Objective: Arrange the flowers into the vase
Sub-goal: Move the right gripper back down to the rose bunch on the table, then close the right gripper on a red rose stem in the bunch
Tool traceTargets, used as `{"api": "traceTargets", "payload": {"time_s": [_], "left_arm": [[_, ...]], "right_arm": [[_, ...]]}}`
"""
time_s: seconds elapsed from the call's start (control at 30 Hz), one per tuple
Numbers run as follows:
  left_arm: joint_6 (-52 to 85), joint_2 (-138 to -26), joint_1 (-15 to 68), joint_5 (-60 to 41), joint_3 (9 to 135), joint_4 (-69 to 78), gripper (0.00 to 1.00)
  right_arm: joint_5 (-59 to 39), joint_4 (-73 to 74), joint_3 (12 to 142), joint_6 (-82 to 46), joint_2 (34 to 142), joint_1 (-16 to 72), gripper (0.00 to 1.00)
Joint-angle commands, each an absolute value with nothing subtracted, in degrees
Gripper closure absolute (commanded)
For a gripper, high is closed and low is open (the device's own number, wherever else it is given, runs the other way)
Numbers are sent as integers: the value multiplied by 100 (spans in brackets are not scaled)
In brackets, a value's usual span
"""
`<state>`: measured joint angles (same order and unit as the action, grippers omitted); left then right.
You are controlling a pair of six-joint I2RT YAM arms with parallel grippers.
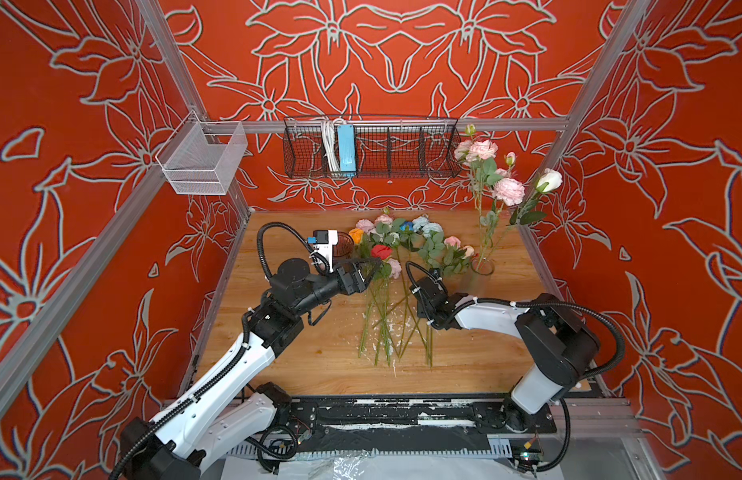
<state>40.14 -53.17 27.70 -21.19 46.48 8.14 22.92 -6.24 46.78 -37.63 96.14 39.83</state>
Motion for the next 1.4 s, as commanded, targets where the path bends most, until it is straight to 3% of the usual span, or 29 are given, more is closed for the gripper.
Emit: {"api": "traceTargets", "payload": {"time_s": [0.0, 0.2, 0.43, 0.5, 0.53, 0.6, 0.67, 0.93, 1.1, 1.37], "left_arm": [[4079, -5353, 2729, -2242, 4678, 914, 2], [4078, -5344, 2717, -2264, 4685, 929, 2], [4087, -5350, 2698, -2280, 4684, 949, 2], [4092, -5352, 2690, -2286, 4685, 947, 2], [4087, -5353, 2689, -2288, 4683, 949, 2], [4087, -5352, 2689, -2279, 4679, 949, 2], [4087, -5348, 2689, -2288, 4684, 949, 2], [4104, -5388, 2672, -2329, 4685, 966, 2], [4104, -5370, 2672, -2322, 4680, 958, 2], [4122, -5337, 2672, -2364, 4711, 947, 2]], "right_arm": [[1838, -154, 4768, -3548, 9755, 3977, 63], [1443, 30, 4878, -2769, 9741, 3998, 85], [1402, 90, 5025, -1987, 9516, 4086, 98], [1318, 39, 5098, -2015, 9445, 4086, 97], [1268, -72, 5175, -2068, 9425, 4087, 92], [1261, -221, 5255, -2239, 9360, 4087, 72], [1293, -353, 5275, -2399, 9227, 4092, 65], [1769, -593, 5213, -3585, 8722, 4104, 64], [2241, -920, 5529, -4010, 9055, 4096, 69], [2452, -1322, 6113, -4312, 9905, 4061, 67]]}}
